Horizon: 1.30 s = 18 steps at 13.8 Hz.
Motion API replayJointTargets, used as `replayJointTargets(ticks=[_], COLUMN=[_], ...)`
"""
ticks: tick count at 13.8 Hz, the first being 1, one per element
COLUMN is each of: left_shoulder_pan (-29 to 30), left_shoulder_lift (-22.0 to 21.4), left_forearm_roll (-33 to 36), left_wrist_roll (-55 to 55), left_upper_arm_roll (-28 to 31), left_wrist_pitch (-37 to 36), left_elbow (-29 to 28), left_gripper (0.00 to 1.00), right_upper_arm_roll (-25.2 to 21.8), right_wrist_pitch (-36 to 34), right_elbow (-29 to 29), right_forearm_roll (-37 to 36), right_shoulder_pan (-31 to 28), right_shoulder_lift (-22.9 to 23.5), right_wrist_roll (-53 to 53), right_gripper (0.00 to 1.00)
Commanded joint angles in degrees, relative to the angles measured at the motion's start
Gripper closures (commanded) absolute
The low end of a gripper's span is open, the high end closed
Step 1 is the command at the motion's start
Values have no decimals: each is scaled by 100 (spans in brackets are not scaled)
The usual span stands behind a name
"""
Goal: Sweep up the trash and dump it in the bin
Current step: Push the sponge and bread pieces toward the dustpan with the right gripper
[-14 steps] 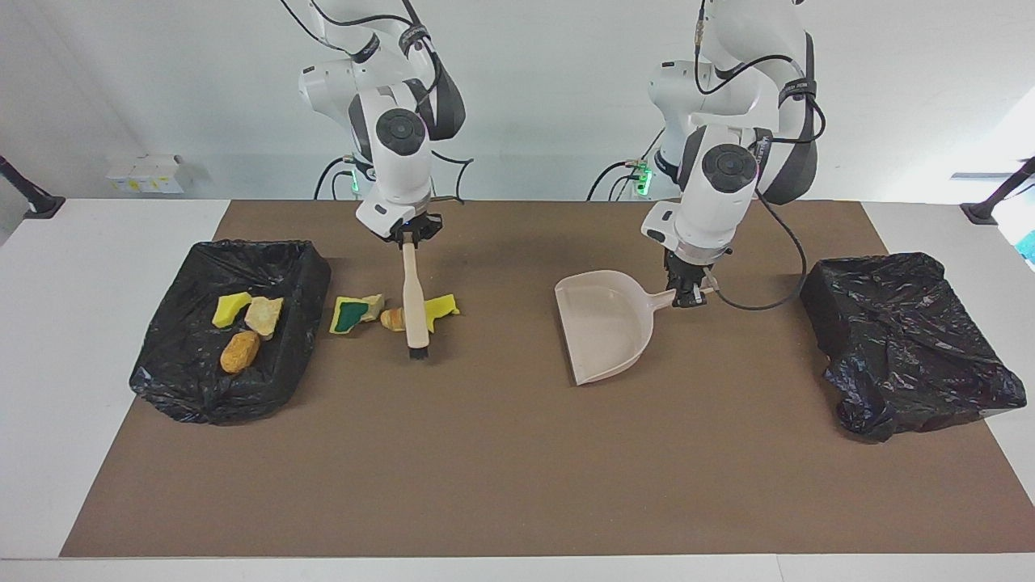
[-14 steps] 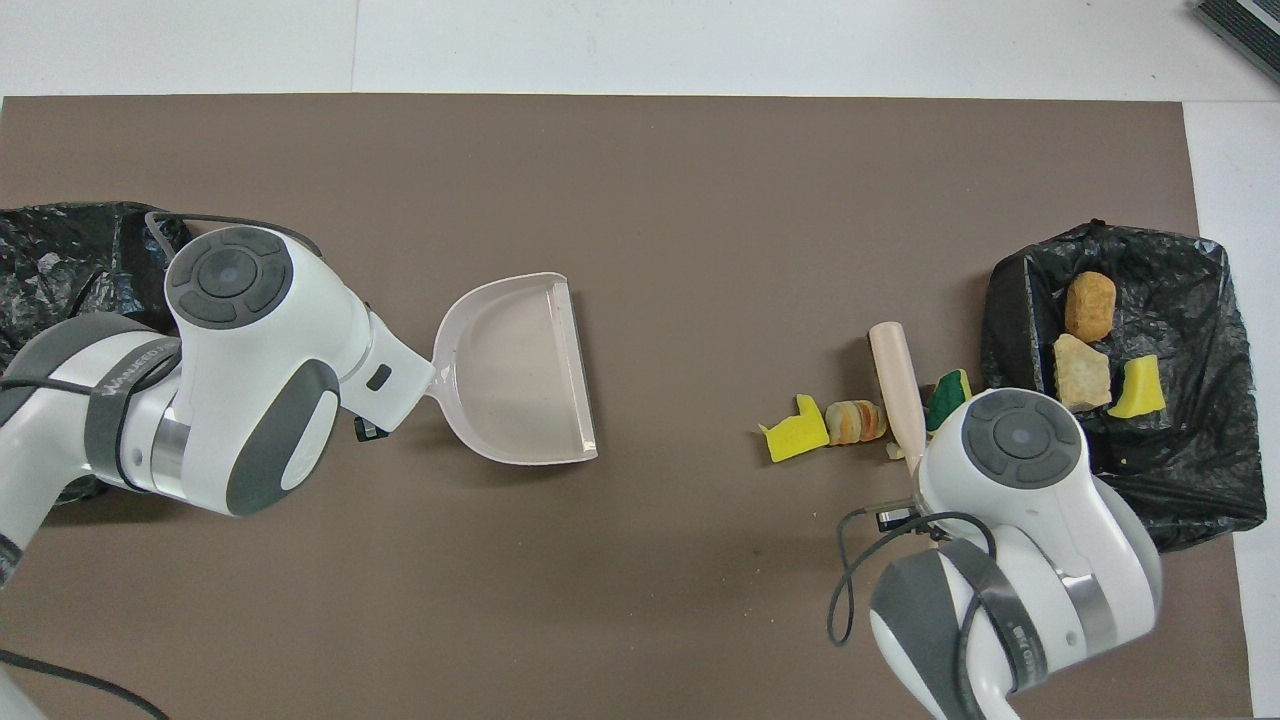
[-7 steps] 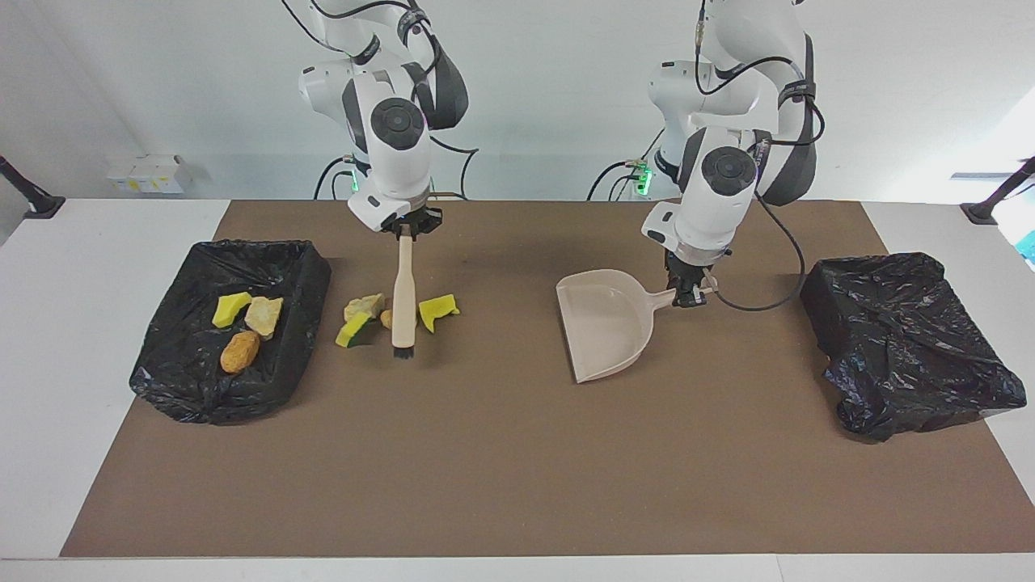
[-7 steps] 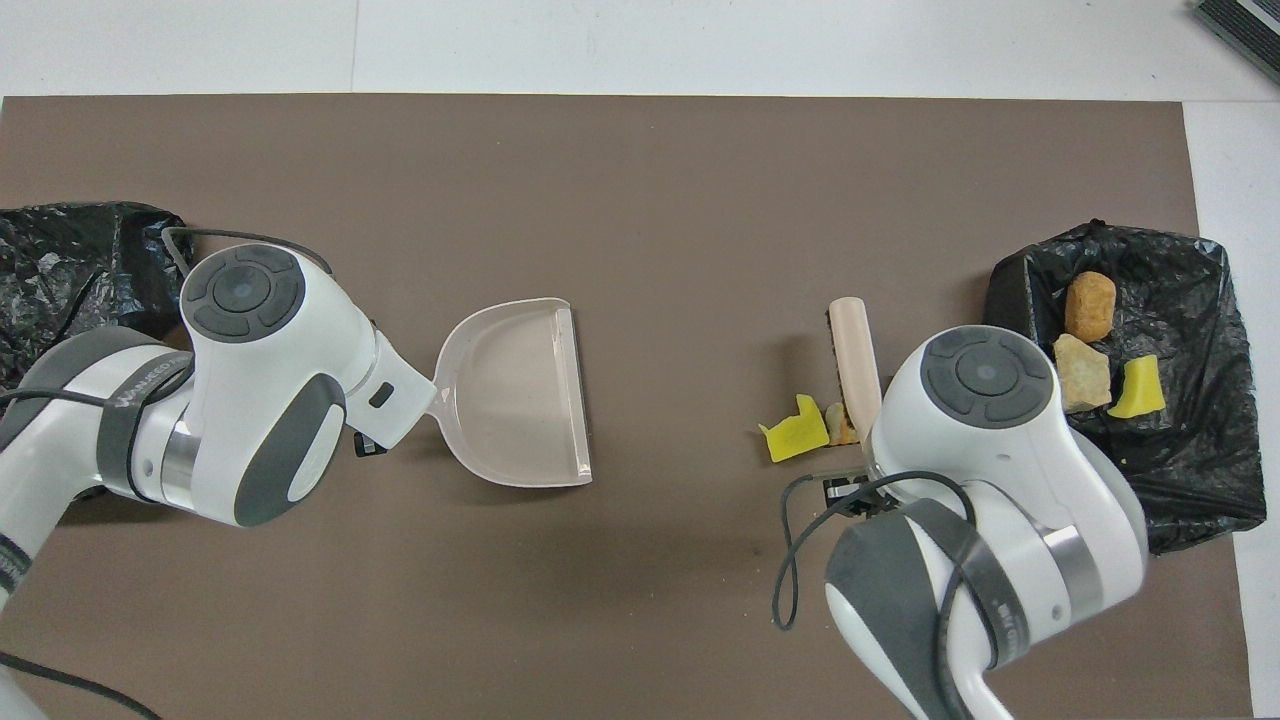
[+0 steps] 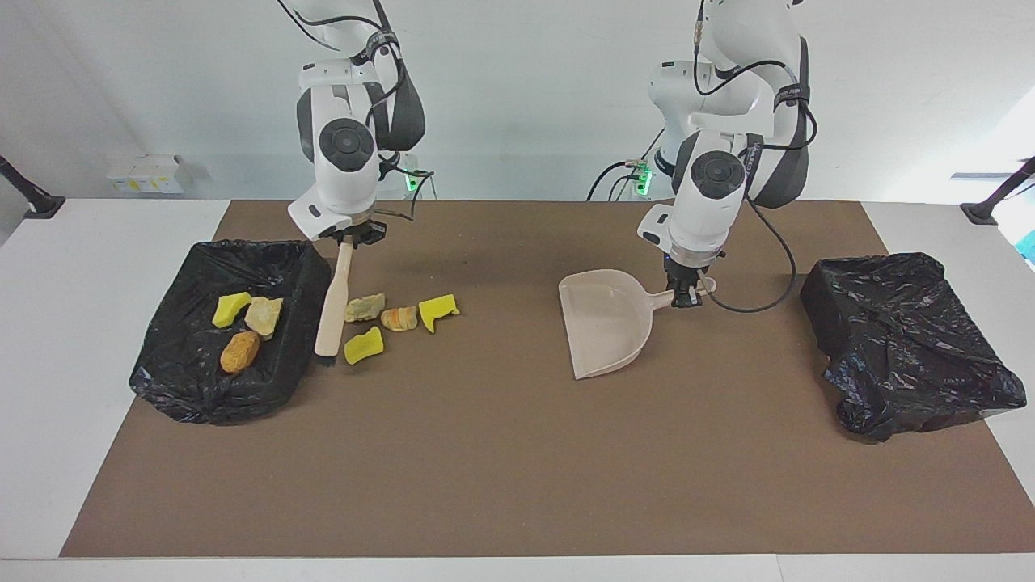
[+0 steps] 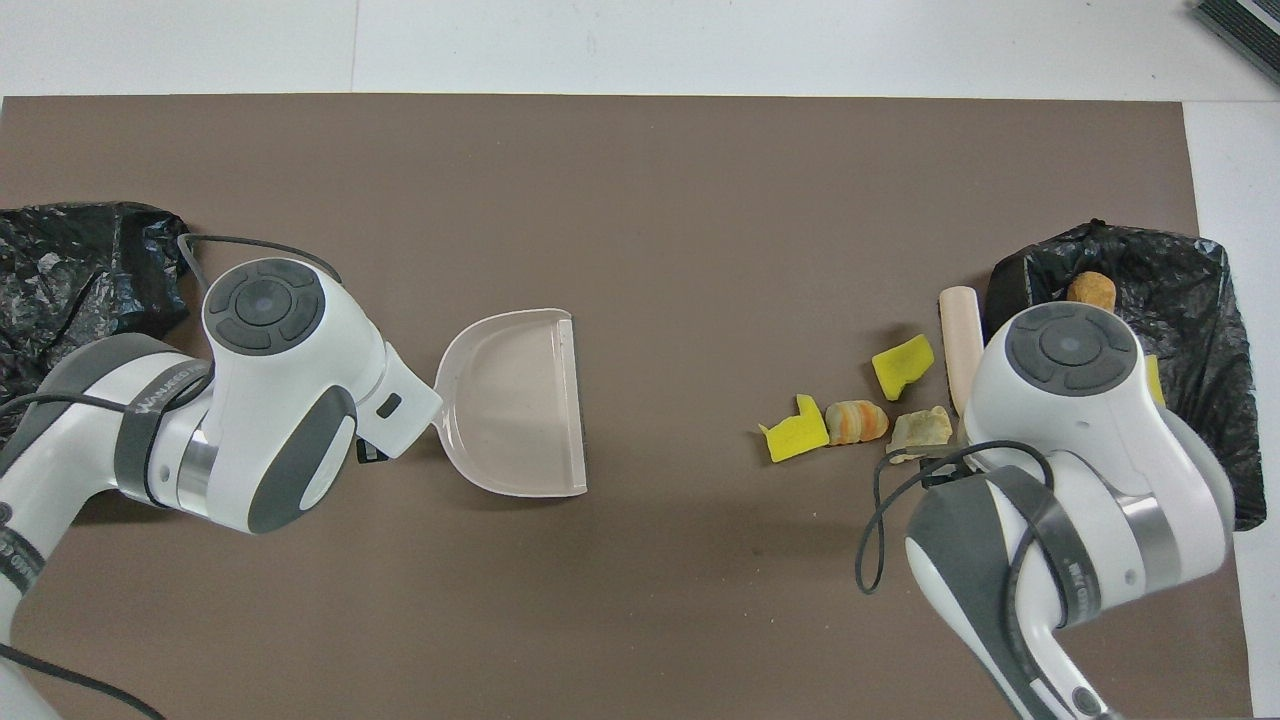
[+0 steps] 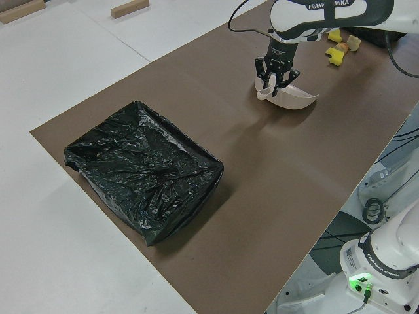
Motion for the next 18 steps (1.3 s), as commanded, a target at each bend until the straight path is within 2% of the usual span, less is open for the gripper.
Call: replayJointTargets(ticks=[1, 6, 9, 13, 15, 18], left_shoulder_pan=[-206, -197, -136, -109, -83, -12], left_shoulder_lift=[-176, -80, -62, -62, -62, -62], left_forearm_roll=[259, 259, 259, 259, 259, 259], left_wrist_roll=[40, 31, 31, 31, 31, 31], left_upper_arm_roll=[54, 54, 54, 54, 54, 54], left_wrist_pitch=[338, 365, 409, 488, 506, 488], left_elbow=[-323, -332, -358, -376, -376, -385], left_gripper=[100, 100, 100, 100, 100, 100], right_upper_arm_roll=[64, 55, 55, 55, 73, 64], right_wrist_pitch=[406, 432, 749, 758, 810, 1030], right_elbow=[-625, -854, -1109, -1110, -1119, -1084], right_forearm_roll=[33, 472, 622, 928, 1254, 1640], right_shoulder_pan=[-301, -388, -485, -556, -416, 181], right_shoulder_lift=[-471, -516, -507, -498, -428, -402], right_wrist_roll=[-417, -1128, -1304, -1516, -1263, -385], right_gripper=[100, 100, 100, 100, 100, 100])
